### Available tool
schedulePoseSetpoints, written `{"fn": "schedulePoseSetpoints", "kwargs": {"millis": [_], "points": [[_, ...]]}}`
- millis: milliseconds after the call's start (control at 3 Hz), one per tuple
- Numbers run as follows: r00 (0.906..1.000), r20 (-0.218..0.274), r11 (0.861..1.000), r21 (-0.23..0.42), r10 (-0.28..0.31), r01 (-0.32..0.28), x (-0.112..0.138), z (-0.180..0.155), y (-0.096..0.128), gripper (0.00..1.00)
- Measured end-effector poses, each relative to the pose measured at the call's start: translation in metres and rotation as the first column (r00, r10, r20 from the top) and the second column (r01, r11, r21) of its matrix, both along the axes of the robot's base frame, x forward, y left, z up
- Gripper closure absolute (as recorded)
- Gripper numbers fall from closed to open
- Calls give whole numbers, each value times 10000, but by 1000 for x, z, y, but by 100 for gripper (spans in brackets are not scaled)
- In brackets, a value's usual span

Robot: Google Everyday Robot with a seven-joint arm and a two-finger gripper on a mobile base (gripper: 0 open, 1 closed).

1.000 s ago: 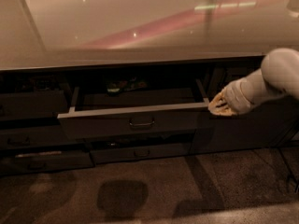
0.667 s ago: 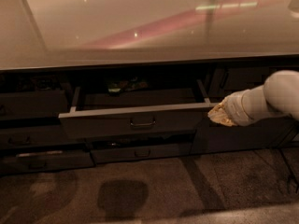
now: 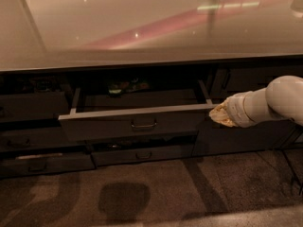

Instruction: Open top drawer

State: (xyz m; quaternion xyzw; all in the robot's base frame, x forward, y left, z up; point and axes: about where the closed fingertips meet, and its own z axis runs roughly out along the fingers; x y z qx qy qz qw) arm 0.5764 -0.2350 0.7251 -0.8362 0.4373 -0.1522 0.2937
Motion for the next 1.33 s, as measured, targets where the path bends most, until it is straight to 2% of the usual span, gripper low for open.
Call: {"fn": "schedulePoseSetpoints", "kwargs": {"millis": [667, 1333], "points": [[9932, -433, 9935, -416, -1080, 1062, 67, 29, -16, 100], [9927, -460, 9921, -621, -1117, 1088, 69, 25, -14, 100]]}}
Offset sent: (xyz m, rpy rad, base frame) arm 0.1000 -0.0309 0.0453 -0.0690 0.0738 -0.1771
